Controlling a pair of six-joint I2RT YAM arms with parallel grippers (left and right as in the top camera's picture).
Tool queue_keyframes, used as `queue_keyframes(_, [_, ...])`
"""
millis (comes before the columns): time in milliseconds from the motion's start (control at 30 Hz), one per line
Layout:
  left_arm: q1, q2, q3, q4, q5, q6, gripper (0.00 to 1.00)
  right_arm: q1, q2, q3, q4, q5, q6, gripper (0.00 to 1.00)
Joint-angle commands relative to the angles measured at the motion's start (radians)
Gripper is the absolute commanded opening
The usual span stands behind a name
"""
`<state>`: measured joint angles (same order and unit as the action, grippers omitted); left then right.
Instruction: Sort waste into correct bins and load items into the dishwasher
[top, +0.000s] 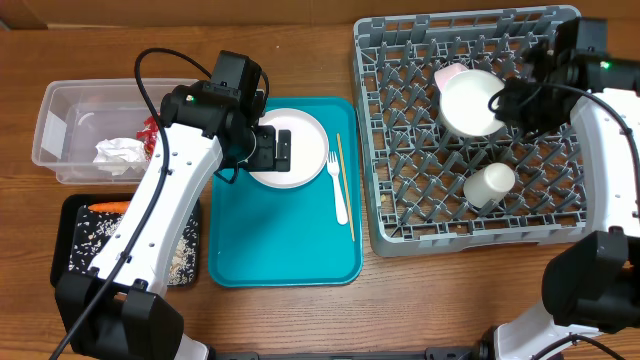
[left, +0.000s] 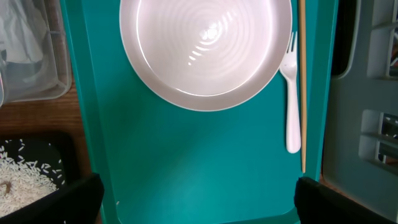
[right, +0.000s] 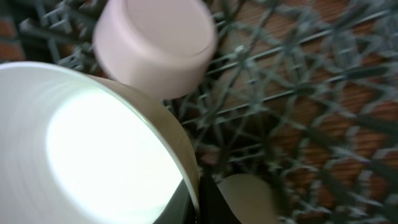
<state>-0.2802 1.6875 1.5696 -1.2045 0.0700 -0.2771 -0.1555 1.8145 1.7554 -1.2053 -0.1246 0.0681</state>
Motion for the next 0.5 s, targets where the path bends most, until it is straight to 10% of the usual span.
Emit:
queue_keyframes(0, [0.005, 0.0, -0.003, 0.001, 0.0, 0.011, 1.0, 0.037, -0.023, 0.049, 0.002, 0.269, 0.041, 0.04])
queue_keyframes(467, [0.005, 0.0, -0.003, 0.001, 0.0, 0.011, 1.0, 0.175, -0.023, 0.05, 0.037, 1.046, 0.286, 0.04])
